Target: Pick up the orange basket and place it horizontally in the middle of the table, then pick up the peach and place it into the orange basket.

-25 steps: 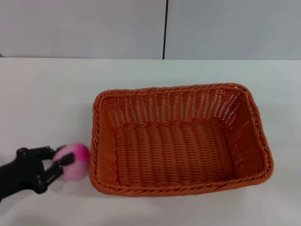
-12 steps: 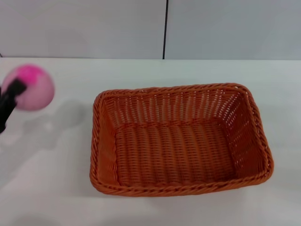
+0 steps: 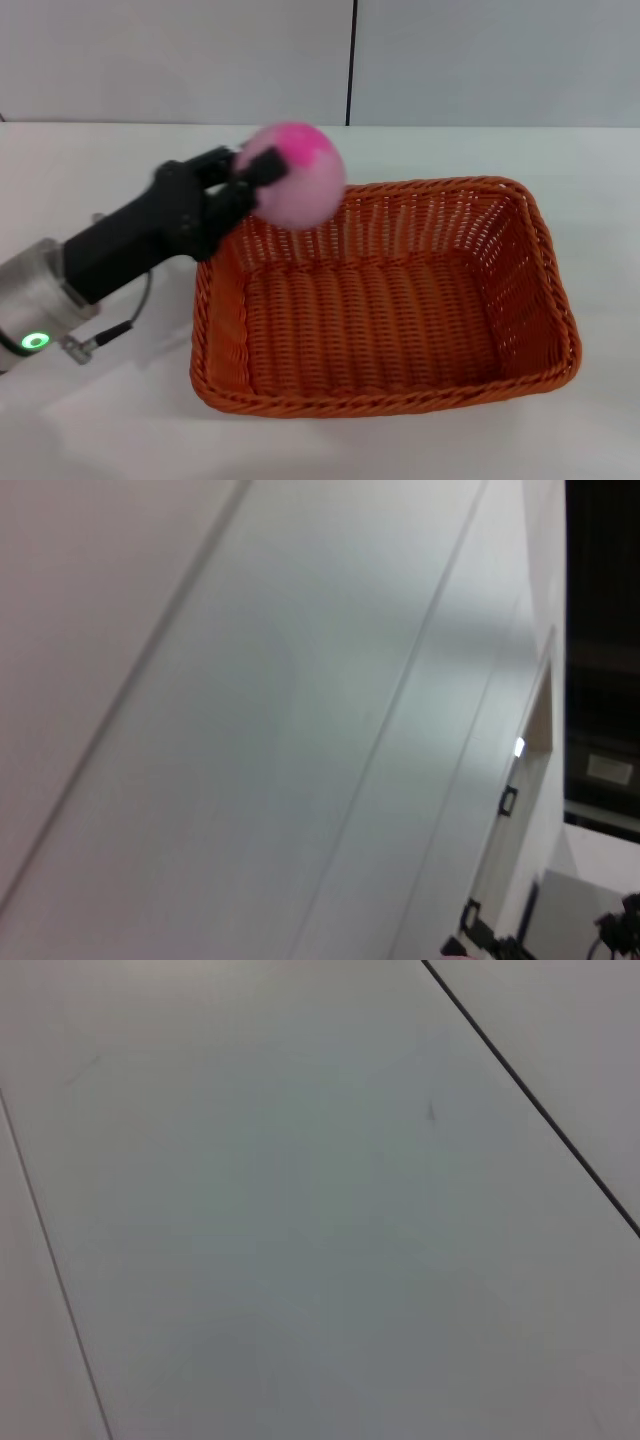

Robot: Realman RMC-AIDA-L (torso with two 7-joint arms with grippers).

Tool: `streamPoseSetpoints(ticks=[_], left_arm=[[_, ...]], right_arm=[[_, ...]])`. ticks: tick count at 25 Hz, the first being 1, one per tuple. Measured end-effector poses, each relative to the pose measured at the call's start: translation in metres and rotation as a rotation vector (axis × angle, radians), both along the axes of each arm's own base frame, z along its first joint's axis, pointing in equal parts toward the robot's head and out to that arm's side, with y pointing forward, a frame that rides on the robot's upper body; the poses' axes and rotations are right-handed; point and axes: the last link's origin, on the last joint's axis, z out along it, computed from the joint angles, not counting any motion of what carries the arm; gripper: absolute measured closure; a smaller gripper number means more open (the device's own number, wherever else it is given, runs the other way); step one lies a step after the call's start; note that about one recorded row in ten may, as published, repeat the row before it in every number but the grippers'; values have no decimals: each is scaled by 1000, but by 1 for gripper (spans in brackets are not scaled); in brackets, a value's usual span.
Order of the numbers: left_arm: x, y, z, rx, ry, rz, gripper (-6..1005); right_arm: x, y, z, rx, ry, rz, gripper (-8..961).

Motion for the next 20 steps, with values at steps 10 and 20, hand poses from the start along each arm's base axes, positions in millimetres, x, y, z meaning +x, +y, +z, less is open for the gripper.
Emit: streamPoseSetpoints(ticks=[10,20], left_arm=[[-5,-2,6,157,-71,73,594],[-17,-7,26,315,-154,154,244]], right_arm=[[1,0,-4,-4,12,-7,396],[-3,5,-4,2,18,6,396]])
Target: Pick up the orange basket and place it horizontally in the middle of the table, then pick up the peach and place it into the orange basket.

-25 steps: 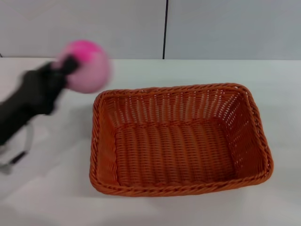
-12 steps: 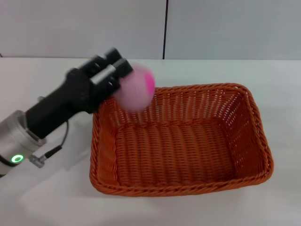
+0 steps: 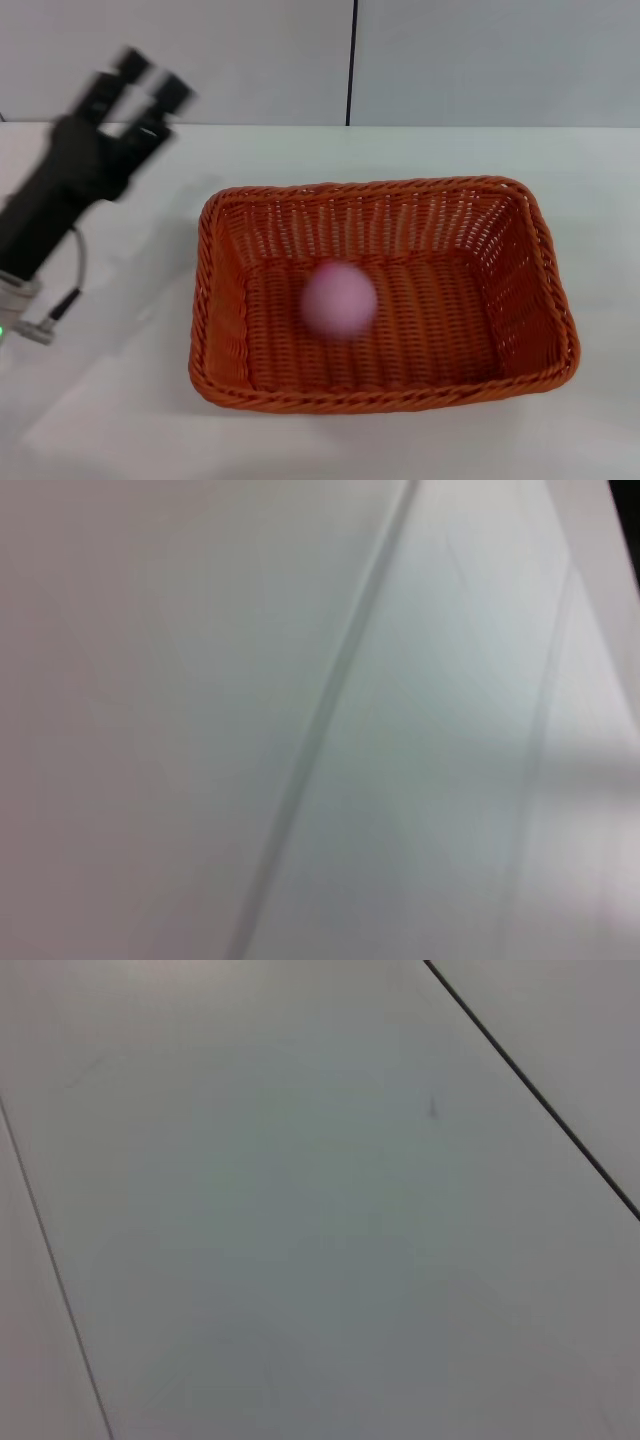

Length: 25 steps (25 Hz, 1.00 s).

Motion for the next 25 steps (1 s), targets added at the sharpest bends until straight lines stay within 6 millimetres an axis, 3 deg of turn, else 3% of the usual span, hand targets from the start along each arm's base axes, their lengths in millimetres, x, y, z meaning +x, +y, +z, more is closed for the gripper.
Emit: streamPoseSetpoints(ticks=[3,15,25], left_arm=[[-12,-3,13,104,-52,85,146],[-73,-25,60,457,-215,469,139],[-80,-30,67,502,-244,510,138]], right_arm=[[1,0,1,8,9,-6,396],[16,-8,11,120,77,-97,396],[26,-11,14,171,108,-156,396]])
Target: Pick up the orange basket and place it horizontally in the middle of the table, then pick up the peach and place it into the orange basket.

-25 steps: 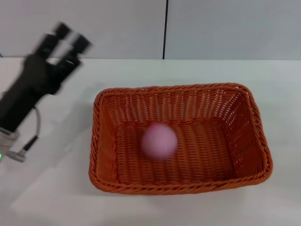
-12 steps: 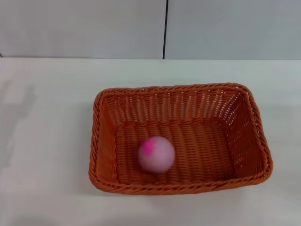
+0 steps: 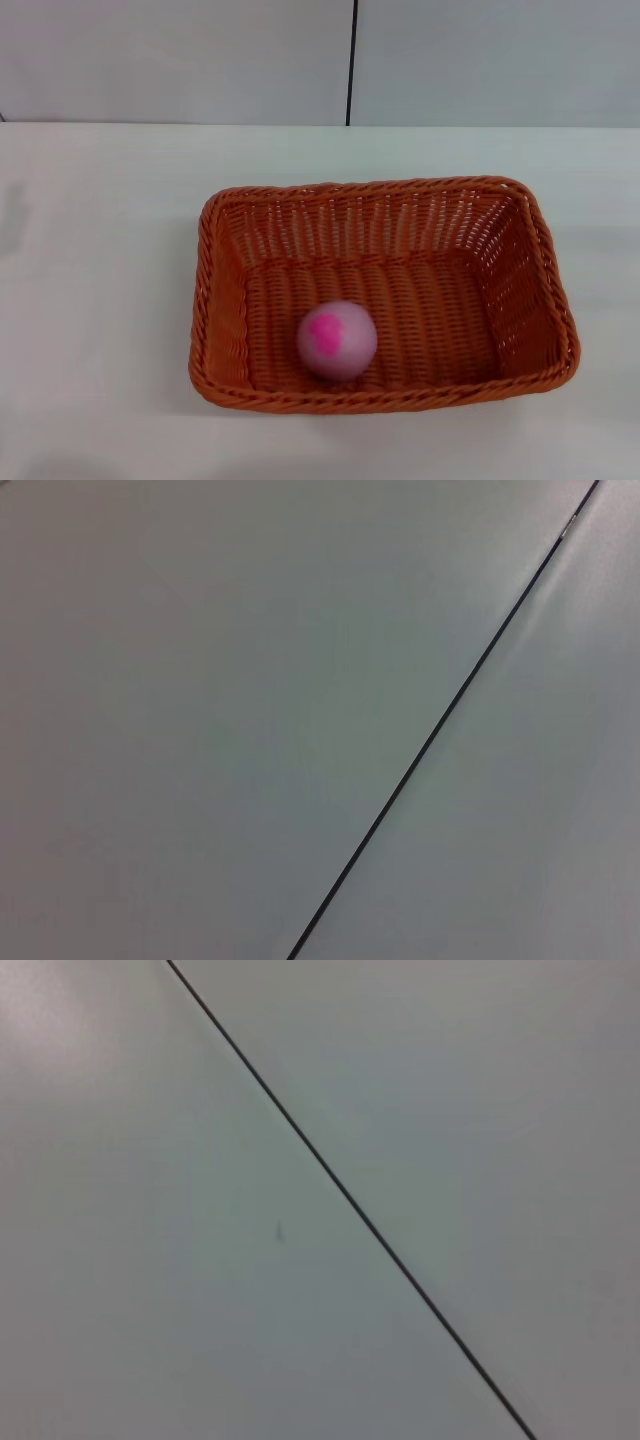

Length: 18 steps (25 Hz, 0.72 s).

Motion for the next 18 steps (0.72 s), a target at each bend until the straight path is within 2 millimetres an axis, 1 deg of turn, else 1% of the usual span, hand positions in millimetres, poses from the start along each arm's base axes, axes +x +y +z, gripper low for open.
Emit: streamPoseSetpoints(ticks=[8,18], left_arm=[[5,7,-3,-3,-18,-16,138],[6,8,-3,-4,-18,-19,138]], right_arm=[[3,2,4,18,7,-18,396],[3,1,3,20,10,-20,396]])
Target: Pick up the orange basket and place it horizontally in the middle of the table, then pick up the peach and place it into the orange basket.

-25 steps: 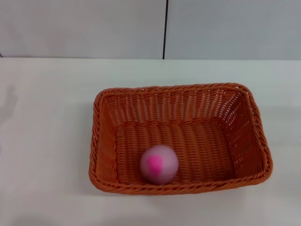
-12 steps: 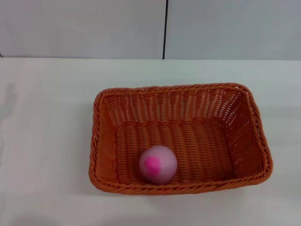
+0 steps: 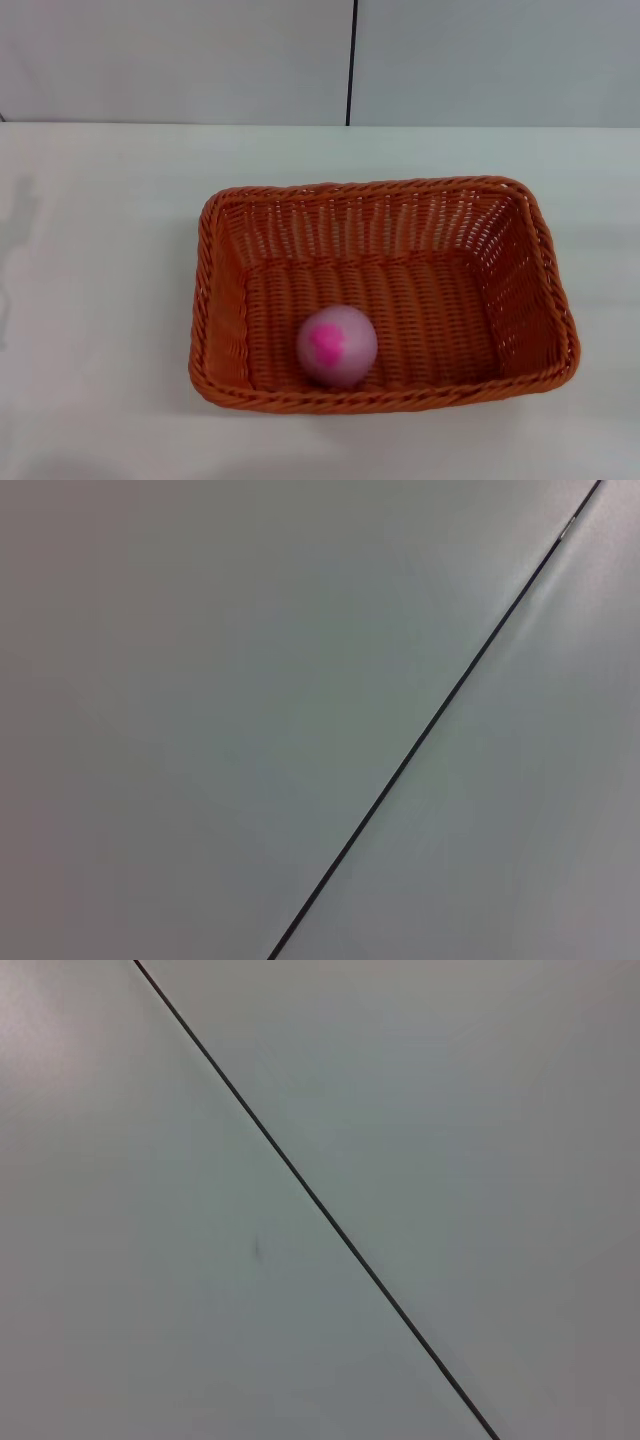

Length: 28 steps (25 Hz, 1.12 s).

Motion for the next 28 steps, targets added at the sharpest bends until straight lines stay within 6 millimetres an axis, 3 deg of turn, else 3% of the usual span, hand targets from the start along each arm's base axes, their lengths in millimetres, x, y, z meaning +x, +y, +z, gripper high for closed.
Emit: streamPoseSetpoints(ticks=[28], left_arm=[[3,6,1,-6,0,-15,139]], right_arm=[[1,-2,-2,-1,9,-6,396]])
